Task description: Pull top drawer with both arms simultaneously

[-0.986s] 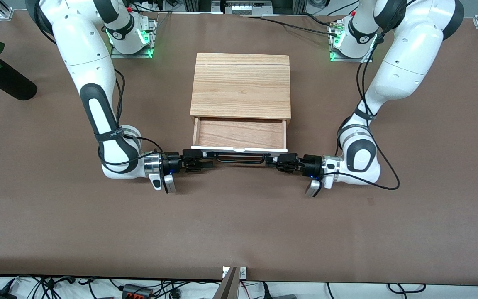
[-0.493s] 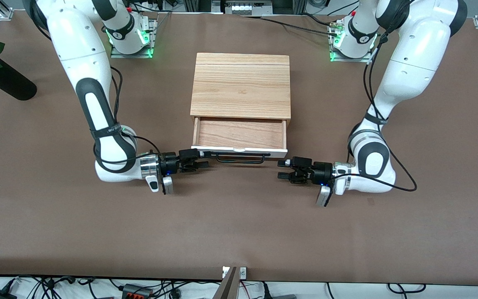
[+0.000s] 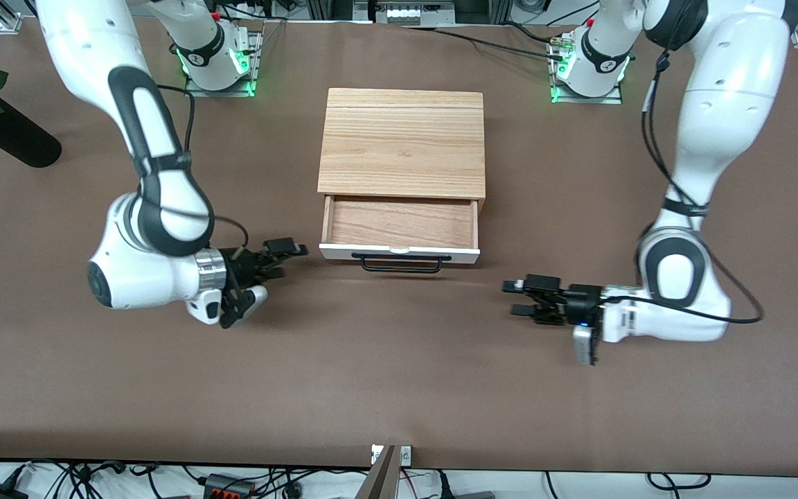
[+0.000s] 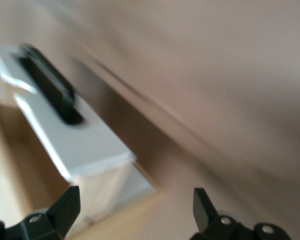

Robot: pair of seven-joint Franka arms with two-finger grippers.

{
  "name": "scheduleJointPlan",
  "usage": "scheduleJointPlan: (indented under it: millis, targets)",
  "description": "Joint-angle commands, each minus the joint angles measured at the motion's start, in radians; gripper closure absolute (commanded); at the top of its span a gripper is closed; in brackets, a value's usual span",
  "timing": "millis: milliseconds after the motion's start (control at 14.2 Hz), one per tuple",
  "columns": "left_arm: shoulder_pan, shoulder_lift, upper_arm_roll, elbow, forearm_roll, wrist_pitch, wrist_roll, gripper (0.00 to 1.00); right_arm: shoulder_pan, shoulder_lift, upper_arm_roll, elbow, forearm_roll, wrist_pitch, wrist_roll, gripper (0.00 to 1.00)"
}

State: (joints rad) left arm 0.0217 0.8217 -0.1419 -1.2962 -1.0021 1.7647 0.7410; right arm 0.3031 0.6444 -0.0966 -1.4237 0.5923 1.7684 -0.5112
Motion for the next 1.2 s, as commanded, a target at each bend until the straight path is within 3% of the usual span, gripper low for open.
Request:
scheduleJointPlan:
  millis: [0, 141, 282, 563, 775, 915, 1127]
  targets:
    - [0.004, -0.11, 0.005, -0.011, 0.184, -0.02, -0.092, 0.0, 0.004, -0.087, -0.014, -0.011, -0.29, -0.085, 0.095, 0.0]
    - [0.012, -0.18, 0.004, -0.009, 0.346, -0.078, -0.194, 0.0, 0.013, -0.155, -0.017, -0.001, -0.472, -0.139, 0.12, 0.0]
    - [0.02, -0.242, 0.005, -0.008, 0.471, -0.129, -0.27, 0.0, 0.01, -0.221, -0.018, -0.001, -0.575, -0.179, 0.154, 0.0]
    - [0.021, -0.346, 0.004, -0.009, 0.706, -0.172, -0.385, 0.0, 0.008, -0.316, -0.075, 0.061, -0.678, -0.358, 0.16, 0.0]
    - [0.021, -0.403, 0.002, -0.006, 0.834, -0.241, -0.605, 0.0, -0.014, -0.354, -0.089, 0.134, -0.68, -0.46, 0.175, 0.0]
    - [0.024, -0.462, 0.002, -0.014, 0.933, -0.244, -0.766, 0.0, -0.105, -0.441, -0.023, 0.031, -0.678, -0.436, 0.209, 0.0]
    - [0.024, -0.521, 0.002, -0.015, 1.019, -0.246, -0.813, 0.0, -0.301, -0.595, 0.154, -0.197, -0.671, -0.299, 0.386, 0.0]
